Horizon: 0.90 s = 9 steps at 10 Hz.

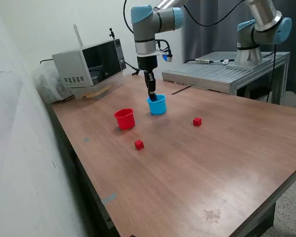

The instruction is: Place red objects in the red bin, and blue objects in the blue bin.

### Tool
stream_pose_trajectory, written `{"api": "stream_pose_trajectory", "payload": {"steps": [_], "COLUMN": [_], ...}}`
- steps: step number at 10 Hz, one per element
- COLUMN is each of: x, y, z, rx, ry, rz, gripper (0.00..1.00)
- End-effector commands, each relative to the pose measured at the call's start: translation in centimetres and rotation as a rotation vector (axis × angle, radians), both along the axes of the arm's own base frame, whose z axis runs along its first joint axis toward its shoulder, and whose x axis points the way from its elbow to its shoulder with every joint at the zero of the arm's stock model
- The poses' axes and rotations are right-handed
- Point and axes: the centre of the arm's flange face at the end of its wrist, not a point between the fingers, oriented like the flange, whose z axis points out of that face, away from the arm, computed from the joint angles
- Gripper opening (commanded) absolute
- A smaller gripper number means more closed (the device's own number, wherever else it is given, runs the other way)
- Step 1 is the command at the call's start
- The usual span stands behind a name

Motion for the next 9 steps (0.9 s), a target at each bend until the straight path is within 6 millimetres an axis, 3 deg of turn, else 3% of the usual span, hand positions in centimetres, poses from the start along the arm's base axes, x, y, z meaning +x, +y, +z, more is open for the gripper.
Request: {"api": "stream_pose_trajectory", "payload": {"steps": [1,2,5,7,9], "x": [2.0,2.6,5.4,7.0,7.4], "y": [5.5,7.2,10.5,11.6,11.8], "z": [-0.2,0.3,-1.3,-2.5,-2.9], "rx": [0.0,-0.001,-0.003,0.009,0.005], "ry": [-0.037,-0.038,-0.091,-0.13,-0.139], "rz": [-0.074,-0.092,-0.144,-0.153,-0.153], "gripper": [0.0,0.0,0.0,0.0,0.0]}}
